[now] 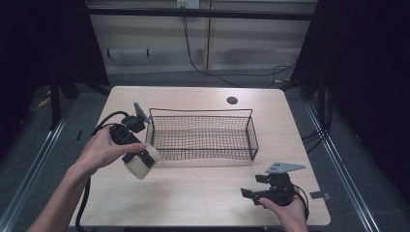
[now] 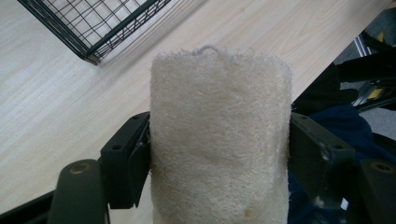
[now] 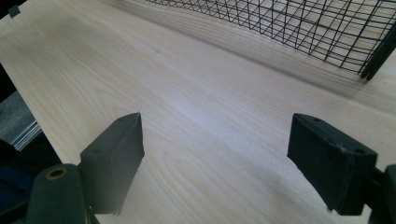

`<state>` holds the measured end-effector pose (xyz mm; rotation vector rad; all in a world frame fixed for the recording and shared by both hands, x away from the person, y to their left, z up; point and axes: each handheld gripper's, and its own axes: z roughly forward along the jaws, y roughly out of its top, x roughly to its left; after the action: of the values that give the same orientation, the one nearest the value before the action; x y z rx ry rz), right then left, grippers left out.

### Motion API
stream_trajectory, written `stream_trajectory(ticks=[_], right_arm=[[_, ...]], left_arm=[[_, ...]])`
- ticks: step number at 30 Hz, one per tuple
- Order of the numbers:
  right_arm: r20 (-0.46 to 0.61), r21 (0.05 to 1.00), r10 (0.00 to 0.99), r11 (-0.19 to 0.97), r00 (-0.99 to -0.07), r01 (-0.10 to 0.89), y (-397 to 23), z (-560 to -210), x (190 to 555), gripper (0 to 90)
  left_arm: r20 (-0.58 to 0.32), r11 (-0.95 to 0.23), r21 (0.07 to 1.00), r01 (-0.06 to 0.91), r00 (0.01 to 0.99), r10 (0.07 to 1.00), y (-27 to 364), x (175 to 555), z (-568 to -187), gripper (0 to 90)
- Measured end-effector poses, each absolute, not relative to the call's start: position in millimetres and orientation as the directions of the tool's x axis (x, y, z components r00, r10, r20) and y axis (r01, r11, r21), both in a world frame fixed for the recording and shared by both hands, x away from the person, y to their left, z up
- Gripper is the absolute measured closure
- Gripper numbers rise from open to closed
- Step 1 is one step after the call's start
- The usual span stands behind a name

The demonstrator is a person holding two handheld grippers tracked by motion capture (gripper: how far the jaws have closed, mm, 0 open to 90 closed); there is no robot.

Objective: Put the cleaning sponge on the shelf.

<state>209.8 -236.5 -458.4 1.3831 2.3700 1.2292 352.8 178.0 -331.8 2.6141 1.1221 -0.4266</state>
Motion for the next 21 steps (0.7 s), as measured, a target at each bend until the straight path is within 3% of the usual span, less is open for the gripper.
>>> stream_trajectory(ticks=[21], right_arm=[[0.268, 0.701, 0.777, 0.248, -0.569, 0.668, -236.9, -458.4, 209.1, 18.2]], left_arm=[[-0.375, -0.609, 0.148, 0.779, 0.614, 0.694, 170.9, 378.6, -306.7, 28.4]])
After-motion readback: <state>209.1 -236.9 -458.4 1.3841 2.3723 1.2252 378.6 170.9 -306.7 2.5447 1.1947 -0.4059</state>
